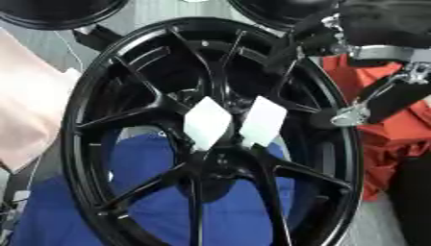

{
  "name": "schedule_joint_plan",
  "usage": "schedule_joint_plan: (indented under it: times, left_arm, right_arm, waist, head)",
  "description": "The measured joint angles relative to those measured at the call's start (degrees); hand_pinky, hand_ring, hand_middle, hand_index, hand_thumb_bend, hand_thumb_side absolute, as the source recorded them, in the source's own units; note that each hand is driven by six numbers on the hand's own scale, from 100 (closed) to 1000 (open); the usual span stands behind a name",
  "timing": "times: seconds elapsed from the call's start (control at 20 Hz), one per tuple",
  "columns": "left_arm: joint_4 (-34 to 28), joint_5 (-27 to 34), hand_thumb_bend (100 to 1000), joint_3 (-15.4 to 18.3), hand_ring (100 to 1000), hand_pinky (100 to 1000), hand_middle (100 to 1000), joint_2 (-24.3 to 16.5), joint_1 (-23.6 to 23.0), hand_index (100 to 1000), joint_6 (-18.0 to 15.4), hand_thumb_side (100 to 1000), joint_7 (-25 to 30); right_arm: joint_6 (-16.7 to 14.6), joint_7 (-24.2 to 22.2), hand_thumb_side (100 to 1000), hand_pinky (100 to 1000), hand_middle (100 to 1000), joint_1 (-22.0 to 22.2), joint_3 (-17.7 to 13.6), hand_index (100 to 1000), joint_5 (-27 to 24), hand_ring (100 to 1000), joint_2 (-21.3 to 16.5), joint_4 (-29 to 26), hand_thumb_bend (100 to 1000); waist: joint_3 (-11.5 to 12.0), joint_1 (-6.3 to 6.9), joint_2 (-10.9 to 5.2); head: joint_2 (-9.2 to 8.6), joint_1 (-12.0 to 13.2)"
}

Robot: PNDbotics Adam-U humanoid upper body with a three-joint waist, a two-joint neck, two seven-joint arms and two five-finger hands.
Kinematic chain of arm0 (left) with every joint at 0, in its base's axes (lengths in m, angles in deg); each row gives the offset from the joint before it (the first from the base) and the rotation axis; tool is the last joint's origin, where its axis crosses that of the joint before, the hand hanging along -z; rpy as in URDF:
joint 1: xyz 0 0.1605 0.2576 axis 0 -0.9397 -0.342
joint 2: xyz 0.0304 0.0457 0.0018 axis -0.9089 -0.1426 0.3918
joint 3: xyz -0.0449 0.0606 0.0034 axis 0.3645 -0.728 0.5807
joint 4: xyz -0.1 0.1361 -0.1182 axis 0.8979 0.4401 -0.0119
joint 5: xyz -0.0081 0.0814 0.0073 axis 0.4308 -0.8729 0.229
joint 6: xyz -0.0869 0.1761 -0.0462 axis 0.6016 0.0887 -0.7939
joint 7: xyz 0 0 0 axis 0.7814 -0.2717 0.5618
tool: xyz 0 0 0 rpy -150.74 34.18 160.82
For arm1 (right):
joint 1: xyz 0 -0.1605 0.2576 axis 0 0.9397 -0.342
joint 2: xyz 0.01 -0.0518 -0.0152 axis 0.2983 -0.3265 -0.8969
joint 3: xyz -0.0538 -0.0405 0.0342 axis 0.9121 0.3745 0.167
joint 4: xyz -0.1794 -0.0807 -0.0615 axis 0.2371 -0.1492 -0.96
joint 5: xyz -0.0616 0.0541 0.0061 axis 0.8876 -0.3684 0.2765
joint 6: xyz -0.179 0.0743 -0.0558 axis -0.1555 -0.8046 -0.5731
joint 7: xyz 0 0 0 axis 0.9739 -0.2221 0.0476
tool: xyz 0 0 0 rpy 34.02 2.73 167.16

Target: Pull the pin out of the wheel hub.

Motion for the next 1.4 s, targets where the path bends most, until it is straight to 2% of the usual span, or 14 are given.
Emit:
schedule_joint_plan:
  times: [0.5,1.0,1.4]
  left_arm:
    - [0.0,0.0,100,0.0,600,812,554,0.0,-0.1,679,0.2,687,-0.2]
    - [0.0,-0.2,100,0.0,599,814,553,0.0,-0.1,678,0.5,693,-0.5]
    - [0.0,-0.3,100,0.0,599,815,553,0.0,-0.2,678,0.6,696,-0.8]
  right_arm:
    - [-8.4,2.3,100,911,816,-0.6,0.3,885,4.8,854,1.1,3.3,470]
    - [-9.0,2.6,100,904,808,-1.8,1.8,882,5.7,841,2.6,5.8,471]
    - [-9.0,1.3,100,893,798,-2.1,2.6,877,4.1,828,3.1,5.9,469]
  waist:
    - [0.8,-0.65,1.25]
    - [1.4,-1.18,2.78]
    - [1.4,-1.21,3.04]
  head:
    - [-0.48,0.9]
    - [-0.91,1.1]
    - [-1.06,1.2]
